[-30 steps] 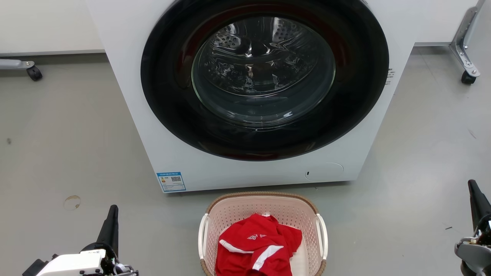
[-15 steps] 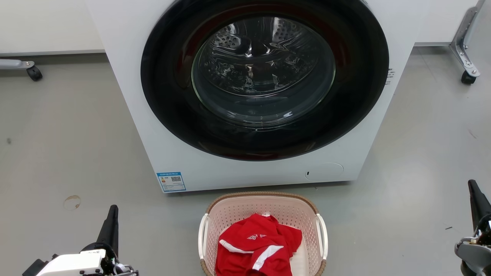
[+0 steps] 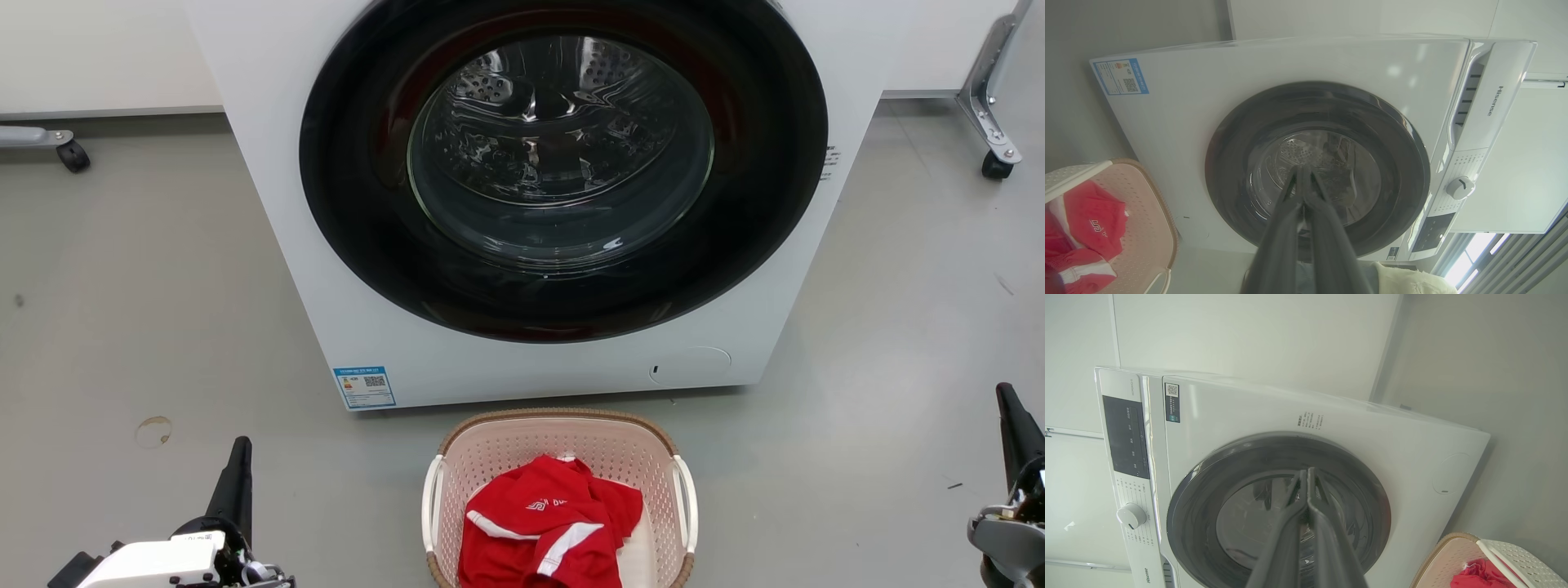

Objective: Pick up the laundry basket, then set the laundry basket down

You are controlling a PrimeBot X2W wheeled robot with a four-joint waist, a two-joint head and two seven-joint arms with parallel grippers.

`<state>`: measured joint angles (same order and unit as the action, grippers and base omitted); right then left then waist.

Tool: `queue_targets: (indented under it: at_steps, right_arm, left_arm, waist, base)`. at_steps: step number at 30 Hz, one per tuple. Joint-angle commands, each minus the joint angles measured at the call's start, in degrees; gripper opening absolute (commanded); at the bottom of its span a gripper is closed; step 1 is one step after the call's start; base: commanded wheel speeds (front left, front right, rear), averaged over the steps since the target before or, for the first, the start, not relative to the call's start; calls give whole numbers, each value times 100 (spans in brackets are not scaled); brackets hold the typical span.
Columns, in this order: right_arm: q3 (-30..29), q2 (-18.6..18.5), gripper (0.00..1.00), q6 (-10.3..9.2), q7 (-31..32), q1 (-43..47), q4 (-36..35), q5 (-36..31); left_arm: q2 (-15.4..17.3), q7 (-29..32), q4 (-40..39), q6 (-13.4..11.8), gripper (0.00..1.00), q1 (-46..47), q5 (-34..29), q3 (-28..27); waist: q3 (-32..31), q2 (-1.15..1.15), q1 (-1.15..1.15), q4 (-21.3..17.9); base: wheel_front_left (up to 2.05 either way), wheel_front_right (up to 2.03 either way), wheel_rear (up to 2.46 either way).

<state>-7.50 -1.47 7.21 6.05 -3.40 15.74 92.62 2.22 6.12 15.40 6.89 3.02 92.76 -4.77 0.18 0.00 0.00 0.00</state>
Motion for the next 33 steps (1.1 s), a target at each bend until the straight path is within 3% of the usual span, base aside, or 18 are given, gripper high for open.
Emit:
queue_targets:
  at_steps: [1,33]
  right_arm:
    - [92,-141,0,28,49,-279,-171,-51]
    - [92,-141,0,28,48,-279,-171,-50]
  left_arm:
    - [66,41,-136,59,0,317,-65,-181]
    - [65,40,-136,59,0,317,-64,-179]
  waist:
    - [0,0,0,0]
    - [0,0,0,0]
  base:
    - [0,0,0]
    - [0,0,0]
